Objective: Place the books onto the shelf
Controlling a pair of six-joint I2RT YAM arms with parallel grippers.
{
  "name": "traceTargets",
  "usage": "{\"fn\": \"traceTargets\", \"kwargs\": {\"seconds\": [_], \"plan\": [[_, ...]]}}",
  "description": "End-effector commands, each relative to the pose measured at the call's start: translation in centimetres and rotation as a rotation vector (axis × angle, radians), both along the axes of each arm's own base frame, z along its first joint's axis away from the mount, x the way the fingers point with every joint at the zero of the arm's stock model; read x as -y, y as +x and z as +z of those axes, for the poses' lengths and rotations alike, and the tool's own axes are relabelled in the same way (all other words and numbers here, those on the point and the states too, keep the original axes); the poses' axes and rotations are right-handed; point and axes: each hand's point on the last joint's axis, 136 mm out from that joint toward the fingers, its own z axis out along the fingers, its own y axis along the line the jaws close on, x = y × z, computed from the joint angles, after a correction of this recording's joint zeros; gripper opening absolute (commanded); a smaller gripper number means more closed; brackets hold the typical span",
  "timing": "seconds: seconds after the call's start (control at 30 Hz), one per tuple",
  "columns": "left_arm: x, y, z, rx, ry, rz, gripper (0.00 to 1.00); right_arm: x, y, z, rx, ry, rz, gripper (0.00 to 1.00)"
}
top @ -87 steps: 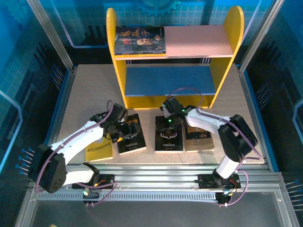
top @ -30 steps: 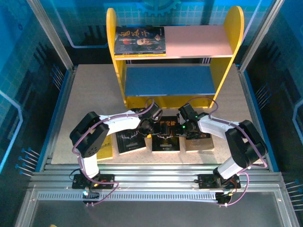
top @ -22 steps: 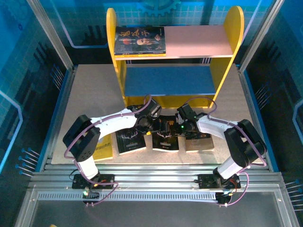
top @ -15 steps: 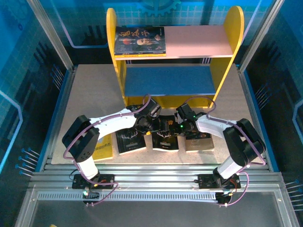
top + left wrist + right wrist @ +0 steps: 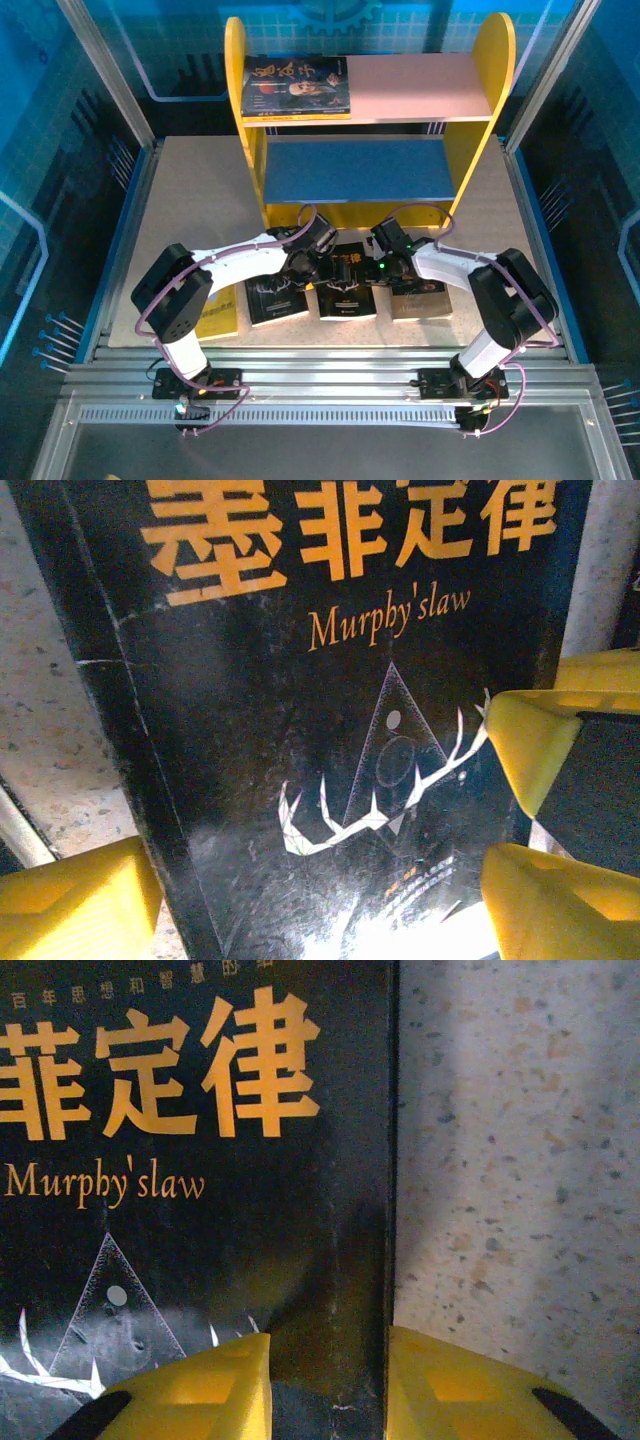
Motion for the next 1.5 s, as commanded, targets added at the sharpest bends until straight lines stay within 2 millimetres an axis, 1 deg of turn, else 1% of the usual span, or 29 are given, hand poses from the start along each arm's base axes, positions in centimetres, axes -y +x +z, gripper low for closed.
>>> {"fn": "traceTargets", "kwargs": {"seconds": [0.0,0.27,0.4,0.57,0.73,0.97,1.13,1.23,1.47], "plan": [[6.3,1.0,5.6,0.122,-0.300,-0.099,0.81,-3.2,-3.8,-2.8,-0.128,0.090,0.091,0.31],[6.2,0.9,6.5,0.142,-0.330,-0.089,0.80,-4.0,-3.9,-3.3,-0.147,0.137,0.089,0.30],[5.1,0.6,6.5,0.148,-0.294,-0.069,0.80,-4.7,-4.0,-3.3,-0.148,0.146,0.104,0.30],[3.7,0.1,6.5,0.158,-0.251,-0.051,0.81,-6.2,-4.1,-3.1,-0.143,0.151,0.141,0.30],[2.2,-0.3,5.8,0.151,-0.188,-0.029,0.81,-7.4,-4.3,-2.9,-0.141,0.154,0.165,0.30],[-0.7,-0.7,4.8,0.152,-0.051,0.007,0.83,-8.4,-4.7,-2.7,-0.143,0.165,0.189,0.30],[-2.7,-0.9,4.2,0.151,0.036,0.032,0.86,-8.6,-4.8,-2.6,-0.139,0.165,0.196,0.30],[-3.9,-1.2,3.4,0.137,0.089,0.049,0.88,-8.5,-4.9,-2.6,-0.139,0.161,0.197,0.30],[-5.9,-1.6,1.6,0.097,0.134,0.096,0.89,-8.3,-5.1,-2.6,-0.140,0.153,0.200,0.30]]}}
